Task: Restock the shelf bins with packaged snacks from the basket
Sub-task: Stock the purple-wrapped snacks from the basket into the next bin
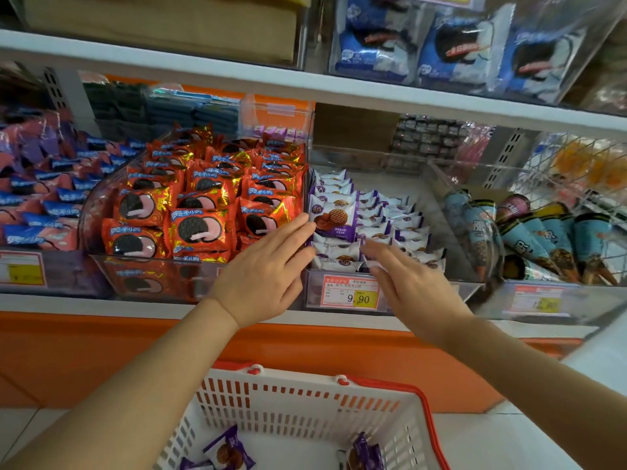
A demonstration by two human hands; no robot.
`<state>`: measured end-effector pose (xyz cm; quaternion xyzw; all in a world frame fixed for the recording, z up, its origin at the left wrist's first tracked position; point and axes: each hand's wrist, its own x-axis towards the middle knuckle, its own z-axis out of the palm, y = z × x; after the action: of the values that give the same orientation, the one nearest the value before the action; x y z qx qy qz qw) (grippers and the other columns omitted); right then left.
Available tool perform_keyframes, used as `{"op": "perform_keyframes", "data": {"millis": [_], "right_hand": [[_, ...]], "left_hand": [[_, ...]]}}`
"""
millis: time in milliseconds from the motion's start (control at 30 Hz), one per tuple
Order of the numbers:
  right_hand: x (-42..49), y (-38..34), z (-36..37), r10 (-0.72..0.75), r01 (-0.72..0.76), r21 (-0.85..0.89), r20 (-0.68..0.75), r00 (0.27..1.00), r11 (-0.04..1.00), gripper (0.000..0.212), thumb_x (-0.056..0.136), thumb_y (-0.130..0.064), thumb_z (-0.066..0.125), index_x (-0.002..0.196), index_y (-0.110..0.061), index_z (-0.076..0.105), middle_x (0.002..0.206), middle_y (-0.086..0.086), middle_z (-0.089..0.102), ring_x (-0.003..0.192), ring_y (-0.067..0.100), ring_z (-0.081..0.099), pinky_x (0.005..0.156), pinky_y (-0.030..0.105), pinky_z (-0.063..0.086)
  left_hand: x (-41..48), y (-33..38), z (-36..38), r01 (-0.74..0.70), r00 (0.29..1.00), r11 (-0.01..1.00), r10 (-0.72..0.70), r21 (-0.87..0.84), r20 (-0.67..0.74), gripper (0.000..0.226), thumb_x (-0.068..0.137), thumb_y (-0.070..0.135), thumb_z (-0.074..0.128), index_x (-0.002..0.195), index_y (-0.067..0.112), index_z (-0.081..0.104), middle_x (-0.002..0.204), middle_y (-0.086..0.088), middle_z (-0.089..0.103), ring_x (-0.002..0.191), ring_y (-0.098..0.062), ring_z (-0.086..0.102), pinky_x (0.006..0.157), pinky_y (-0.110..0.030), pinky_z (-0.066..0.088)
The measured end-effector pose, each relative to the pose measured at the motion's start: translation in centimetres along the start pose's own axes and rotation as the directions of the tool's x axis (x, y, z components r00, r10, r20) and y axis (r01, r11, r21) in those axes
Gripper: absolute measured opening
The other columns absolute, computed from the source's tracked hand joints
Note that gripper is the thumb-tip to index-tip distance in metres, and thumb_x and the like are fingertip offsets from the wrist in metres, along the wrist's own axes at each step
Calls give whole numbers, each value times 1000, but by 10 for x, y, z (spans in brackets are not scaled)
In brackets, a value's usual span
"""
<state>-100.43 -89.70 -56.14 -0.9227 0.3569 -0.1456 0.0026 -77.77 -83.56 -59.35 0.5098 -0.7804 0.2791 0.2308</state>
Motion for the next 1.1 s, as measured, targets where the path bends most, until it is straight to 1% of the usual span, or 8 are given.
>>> {"op": "perform_keyframes", "data": {"millis": [167, 333, 433, 567, 700, 800, 900, 1100], "right_hand": [[-31, 11, 22, -68, 56, -117, -103, 992, 992, 42, 97, -23, 35, 136, -11, 46, 136, 7, 54, 125, 23, 52, 106, 39, 30], [-56, 12, 31, -160, 140, -116, -178, 971, 983, 47, 85, -5, 51, 132, -11, 44, 135, 10, 51, 128, 24, 43, 109, 40, 32], [-70, 9, 44, -162, 156, -58, -139, 977, 986, 39, 89, -14, 38, 128, -14, 43, 127, 7, 56, 120, 20, 46, 104, 33, 38], [-88, 4, 74, -109, 106, -35, -93, 990, 994, 28, 89, -20, 35, 115, -18, 46, 108, 2, 61, 99, 15, 50, 87, 28, 43], [-104, 0, 117, -67, 67, -8, 3, 998, 998, 23, 86, -20, 47, 109, -22, 45, 99, -2, 62, 85, 15, 60, 72, 31, 57], [-120, -6, 153, -43, 42, 9, 155, 987, 999, 56, 65, -14, 81, 107, -24, 47, 98, -6, 64, 82, 11, 64, 68, 23, 54], [-134, -9, 187, 19, -34, 55, 254, 967, 998, 66, 54, -11, 88, 104, -26, 47, 96, -8, 63, 82, 9, 66, 66, 18, 52], [-156, -21, 234, 45, -168, 174, 553, 832, 970, 38, 101, -16, 36, 139, -19, 36, 140, -2, 39, 126, 16, 41, 99, 24, 32]], "left_hand": [[-7, 27, -9, 141, 990, 987, -143, 75, 18, 41, 70, -5, 74, 109, 2, 69, 134, -22, 53, 129, -37, 46, 105, -53, 24], [-34, 47, -12, 108, 992, 991, -113, 79, 57, 45, 83, 8, 48, 126, 4, 59, 134, -17, 55, 132, -32, 39, 117, -42, 15], [-63, 62, -6, 41, 990, 996, -50, 73, 133, 37, 84, 13, 44, 113, 8, 67, 122, -15, 63, 124, -33, 47, 111, -48, 23], [-111, 79, 8, 48, 965, 998, -38, -32, 259, 32, 65, 21, 79, 96, 16, 71, 100, -4, 68, 103, -22, 57, 107, -43, 35], [-166, 85, 27, 148, 892, 989, -122, -26, 435, 31, 60, 19, 79, 90, 16, 73, 92, 0, 68, 91, -20, 64, 99, -42, 35], [-206, 89, 43, 225, 813, 974, -176, -21, 555, 31, 59, 26, 76, 88, 16, 73, 90, -1, 69, 92, -21, 57, 92, -42, 43], [-241, 95, 61, 266, 674, 964, -168, -25, 719, 41, 44, 29, 87, 81, 23, 72, 85, 5, 67, 82, -17, 64, 82, -37, 53], [-280, 115, 81, 335, 478, 933, -45, -135, 877, 41, 63, 29, 73, 103, 32, 66, 98, 14, 60, 93, -7, 54, 83, -19, 44]]}}
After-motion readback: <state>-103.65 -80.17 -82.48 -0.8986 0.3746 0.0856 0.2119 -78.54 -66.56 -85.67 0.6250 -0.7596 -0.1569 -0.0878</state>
